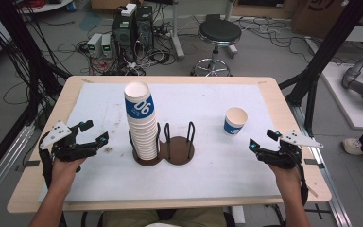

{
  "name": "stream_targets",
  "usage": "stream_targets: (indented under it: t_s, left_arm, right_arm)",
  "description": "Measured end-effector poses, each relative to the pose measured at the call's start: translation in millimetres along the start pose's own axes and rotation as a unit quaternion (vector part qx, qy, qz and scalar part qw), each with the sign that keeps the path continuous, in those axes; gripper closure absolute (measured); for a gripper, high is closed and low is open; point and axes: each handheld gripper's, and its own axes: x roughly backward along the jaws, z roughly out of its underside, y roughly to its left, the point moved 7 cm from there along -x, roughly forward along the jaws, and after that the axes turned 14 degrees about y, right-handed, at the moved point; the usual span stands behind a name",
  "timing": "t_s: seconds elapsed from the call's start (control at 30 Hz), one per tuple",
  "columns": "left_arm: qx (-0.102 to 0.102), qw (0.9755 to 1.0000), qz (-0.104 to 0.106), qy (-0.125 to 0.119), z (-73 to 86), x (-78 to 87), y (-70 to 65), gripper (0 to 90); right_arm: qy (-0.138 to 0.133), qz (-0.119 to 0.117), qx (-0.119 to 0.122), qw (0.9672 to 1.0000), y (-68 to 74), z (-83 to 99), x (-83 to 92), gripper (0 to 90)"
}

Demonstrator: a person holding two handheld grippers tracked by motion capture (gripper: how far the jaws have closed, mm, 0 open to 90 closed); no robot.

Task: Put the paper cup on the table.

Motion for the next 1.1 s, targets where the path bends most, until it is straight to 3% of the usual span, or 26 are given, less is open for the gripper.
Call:
stream_targets:
  t_s: [0.77, 1.1]
  left_arm:
    - [-0.007, 1.0000, 0.006, -0.001, 3.6, 7.1, -6.8, 17.8]
    - [-0.007, 1.0000, 0.006, 0.000, 3.4, 4.1, -6.2, 17.7]
  right_arm:
    - [-0.018, 0.003, 0.025, 0.9995, 11.2, -7.0, 1.6, 19.5]
    - [-0.017, 0.005, 0.025, 0.9995, 10.6, -5.6, 1.5, 19.5]
